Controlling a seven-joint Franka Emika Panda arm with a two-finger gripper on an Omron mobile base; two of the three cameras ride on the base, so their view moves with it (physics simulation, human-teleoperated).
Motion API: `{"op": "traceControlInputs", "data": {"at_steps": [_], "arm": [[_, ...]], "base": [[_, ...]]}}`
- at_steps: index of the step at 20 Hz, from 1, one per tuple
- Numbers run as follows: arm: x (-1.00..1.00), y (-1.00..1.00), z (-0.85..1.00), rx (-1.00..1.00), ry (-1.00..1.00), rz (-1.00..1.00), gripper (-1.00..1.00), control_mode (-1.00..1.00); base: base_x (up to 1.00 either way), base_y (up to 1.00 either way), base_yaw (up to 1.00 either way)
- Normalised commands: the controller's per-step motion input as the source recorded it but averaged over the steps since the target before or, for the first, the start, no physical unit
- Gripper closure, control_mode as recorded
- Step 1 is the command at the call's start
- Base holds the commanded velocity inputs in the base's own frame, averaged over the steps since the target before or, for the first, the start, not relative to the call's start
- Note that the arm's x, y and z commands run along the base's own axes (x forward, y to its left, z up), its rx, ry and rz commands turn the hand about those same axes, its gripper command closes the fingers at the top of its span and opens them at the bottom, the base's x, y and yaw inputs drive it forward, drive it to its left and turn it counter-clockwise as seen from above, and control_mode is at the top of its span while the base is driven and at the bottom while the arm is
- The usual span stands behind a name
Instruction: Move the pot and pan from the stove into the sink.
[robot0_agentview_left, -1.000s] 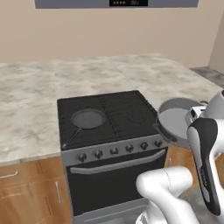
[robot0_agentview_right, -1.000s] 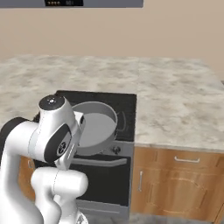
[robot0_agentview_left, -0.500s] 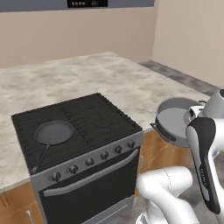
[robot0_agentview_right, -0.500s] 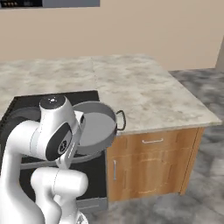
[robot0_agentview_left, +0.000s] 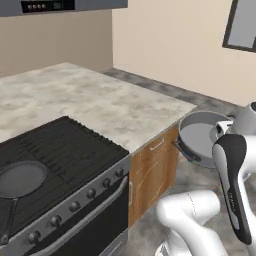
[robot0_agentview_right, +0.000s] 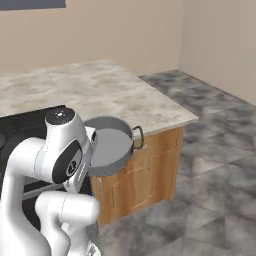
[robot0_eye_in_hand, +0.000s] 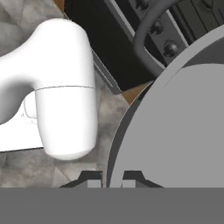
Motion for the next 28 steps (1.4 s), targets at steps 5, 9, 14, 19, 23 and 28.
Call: {"op": "traceControlInputs", "data": {"at_steps": [5, 9, 14, 19, 23, 28], "arm": [[0.0, 0.0, 0.0, 0.0, 0.0, 0.0, 1.0, 1.0], [0.0, 0.0, 0.0, 0.0, 0.0, 0.0, 1.0, 1.0], [0.0, 0.0, 0.0, 0.0, 0.0, 0.0, 1.0, 1.0], [0.0, 0.0, 0.0, 0.0, 0.0, 0.0, 1.0, 1.0], [0.0, 0.0, 0.0, 0.0, 0.0, 0.0, 1.0, 1.0], [0.0, 0.0, 0.0, 0.0, 0.0, 0.0, 1.0, 1.0]], "base": [[0.0, 0.0, -0.5], [0.0, 0.0, -0.5], [0.0, 0.0, -0.5], [0.0, 0.0, -0.5], [0.0, 0.0, -0.5], [0.0, 0.0, -0.5]]}}
